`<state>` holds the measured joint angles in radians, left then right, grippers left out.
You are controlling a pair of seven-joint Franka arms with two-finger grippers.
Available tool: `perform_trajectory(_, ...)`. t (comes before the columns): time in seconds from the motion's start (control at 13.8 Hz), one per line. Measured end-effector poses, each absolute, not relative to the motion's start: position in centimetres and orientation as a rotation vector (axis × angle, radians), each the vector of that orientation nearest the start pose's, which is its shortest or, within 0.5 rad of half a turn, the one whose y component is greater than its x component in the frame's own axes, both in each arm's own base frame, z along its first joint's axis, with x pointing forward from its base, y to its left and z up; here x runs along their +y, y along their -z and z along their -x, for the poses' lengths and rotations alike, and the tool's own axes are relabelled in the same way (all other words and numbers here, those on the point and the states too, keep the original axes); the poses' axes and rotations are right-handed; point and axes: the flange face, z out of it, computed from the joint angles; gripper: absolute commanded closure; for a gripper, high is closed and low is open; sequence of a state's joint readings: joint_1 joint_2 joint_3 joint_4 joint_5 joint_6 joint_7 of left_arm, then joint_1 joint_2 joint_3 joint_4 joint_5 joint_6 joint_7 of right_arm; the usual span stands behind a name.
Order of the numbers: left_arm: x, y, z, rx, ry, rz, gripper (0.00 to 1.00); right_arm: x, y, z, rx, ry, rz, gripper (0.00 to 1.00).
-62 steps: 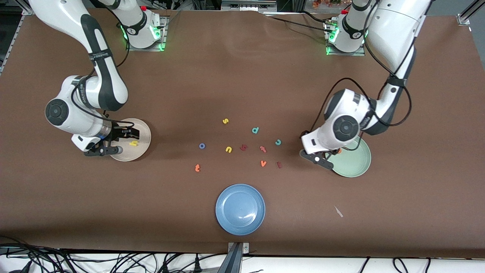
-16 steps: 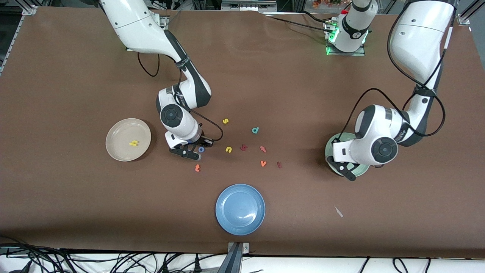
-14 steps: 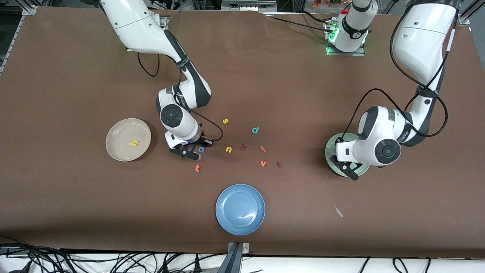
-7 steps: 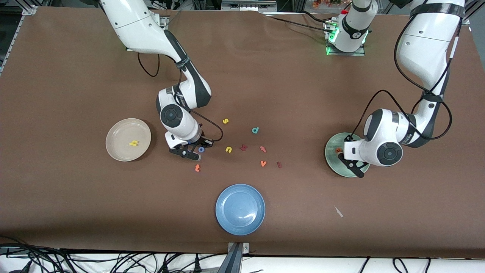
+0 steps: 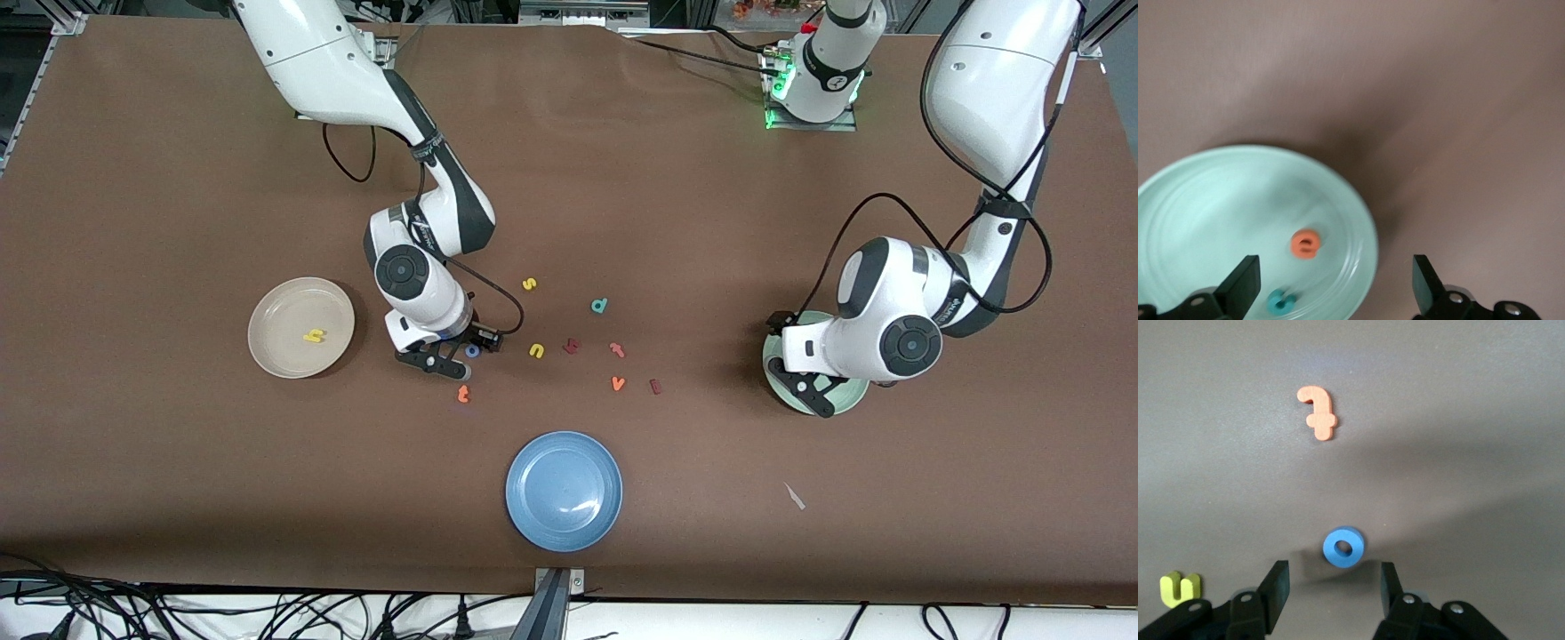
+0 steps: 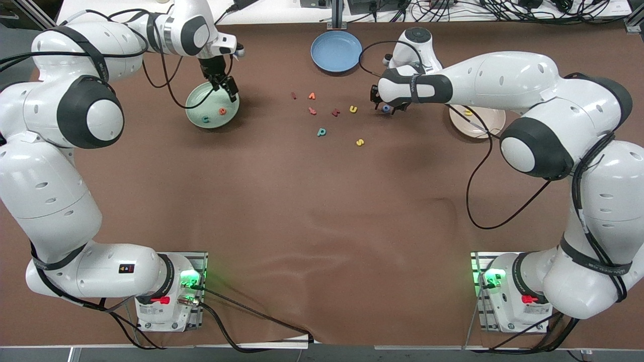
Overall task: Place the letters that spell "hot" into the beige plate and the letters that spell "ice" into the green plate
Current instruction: 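Lower the teal c onto the green plate and open the left gripper, then grasp the pink l with the left gripper while the right gripper holds the o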
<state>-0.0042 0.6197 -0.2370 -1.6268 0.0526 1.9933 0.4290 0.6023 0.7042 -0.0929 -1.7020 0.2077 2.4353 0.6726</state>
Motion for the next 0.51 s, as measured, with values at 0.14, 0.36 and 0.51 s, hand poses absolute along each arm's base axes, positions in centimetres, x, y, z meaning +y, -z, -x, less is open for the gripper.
perform_trajectory(0.14, -17.5, -25.2, -64.2, 0.918, -0.370, 3.092, 0.00, 33.1, -18.6, -59.0, 0.429, -0.025, 3.032, 0.38)
perform_trajectory(0.36, -23.5, -24.6, -63.2, 0.658, -0.378, 3.130, 0.00, 32.4, -18.4, -59.6, 0.433, -0.023, 3.033, 0.40)
perform_trajectory(0.51, -26.9, -24.0, -63.4, 0.487, -0.362, 3.152, 0.00, 32.4, -18.3, -59.6, 0.433, -0.025, 3.034, 0.42)
